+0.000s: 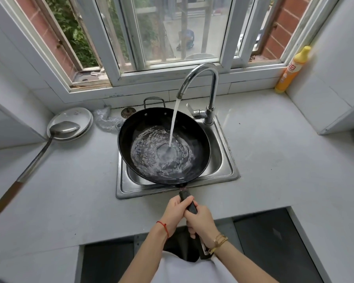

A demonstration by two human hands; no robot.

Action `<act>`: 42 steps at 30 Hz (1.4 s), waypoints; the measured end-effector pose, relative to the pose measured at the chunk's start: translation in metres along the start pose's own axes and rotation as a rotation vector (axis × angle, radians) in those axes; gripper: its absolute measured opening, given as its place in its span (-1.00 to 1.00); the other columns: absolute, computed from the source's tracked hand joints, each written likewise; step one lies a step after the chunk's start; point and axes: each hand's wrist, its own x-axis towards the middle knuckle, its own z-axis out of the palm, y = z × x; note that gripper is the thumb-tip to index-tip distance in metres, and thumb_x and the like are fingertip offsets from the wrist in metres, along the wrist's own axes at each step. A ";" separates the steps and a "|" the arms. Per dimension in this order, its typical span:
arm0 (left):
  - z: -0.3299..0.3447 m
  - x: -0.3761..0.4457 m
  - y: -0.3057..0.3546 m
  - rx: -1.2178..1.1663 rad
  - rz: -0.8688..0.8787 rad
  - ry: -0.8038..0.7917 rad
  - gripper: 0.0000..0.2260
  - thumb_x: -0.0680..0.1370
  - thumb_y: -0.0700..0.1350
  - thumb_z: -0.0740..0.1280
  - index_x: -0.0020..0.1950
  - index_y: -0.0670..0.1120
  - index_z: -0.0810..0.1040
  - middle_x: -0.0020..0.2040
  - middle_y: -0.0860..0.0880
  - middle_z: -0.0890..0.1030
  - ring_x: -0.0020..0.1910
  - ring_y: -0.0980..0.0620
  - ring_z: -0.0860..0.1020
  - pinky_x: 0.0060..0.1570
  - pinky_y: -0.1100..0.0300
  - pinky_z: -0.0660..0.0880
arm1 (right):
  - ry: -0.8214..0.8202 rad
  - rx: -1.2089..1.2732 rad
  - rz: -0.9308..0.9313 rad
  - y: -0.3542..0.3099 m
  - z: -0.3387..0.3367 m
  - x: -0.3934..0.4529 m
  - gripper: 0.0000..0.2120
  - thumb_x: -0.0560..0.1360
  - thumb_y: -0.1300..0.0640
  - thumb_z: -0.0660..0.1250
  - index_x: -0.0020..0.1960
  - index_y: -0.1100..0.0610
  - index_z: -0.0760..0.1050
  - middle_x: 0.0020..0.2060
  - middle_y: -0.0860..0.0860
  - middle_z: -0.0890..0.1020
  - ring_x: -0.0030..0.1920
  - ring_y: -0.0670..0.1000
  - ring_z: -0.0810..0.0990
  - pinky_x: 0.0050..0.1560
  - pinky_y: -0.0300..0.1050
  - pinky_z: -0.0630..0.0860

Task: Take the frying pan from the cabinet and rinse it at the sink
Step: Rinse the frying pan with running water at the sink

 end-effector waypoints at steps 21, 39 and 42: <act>-0.026 -0.005 0.027 0.304 0.183 0.527 -0.75 0.41 -0.21 0.43 -0.40 -0.09 0.42 -0.62 0.14 0.44 -0.58 0.20 0.33 -0.52 0.36 0.31 | -0.574 0.321 0.199 -0.018 0.026 0.039 -0.63 0.56 0.27 0.11 -0.41 0.04 0.29 -0.64 -0.08 0.19 -0.68 -0.13 0.17 -0.68 -0.35 0.14; -0.044 -0.002 0.023 -0.109 0.082 0.383 -0.75 0.44 0.02 0.41 -0.19 -0.17 0.52 -0.31 -0.11 0.59 -0.29 -0.01 0.53 -0.22 0.10 0.51 | -0.905 0.657 0.367 -0.015 0.046 0.061 -0.49 0.51 0.13 0.17 -0.61 0.05 0.24 -0.76 -0.09 0.27 -0.78 -0.15 0.24 -0.77 -0.35 0.14; -0.046 -0.003 0.025 -0.541 -0.010 0.116 -0.74 0.60 0.01 0.23 -0.07 -0.17 0.54 -0.28 -0.05 0.53 -0.24 0.02 0.51 -0.20 0.22 0.44 | -0.960 0.715 0.359 -0.011 0.044 0.062 -0.56 0.40 0.19 0.36 -0.54 0.06 0.21 -0.74 -0.08 0.26 -0.77 -0.14 0.23 -0.76 -0.36 0.15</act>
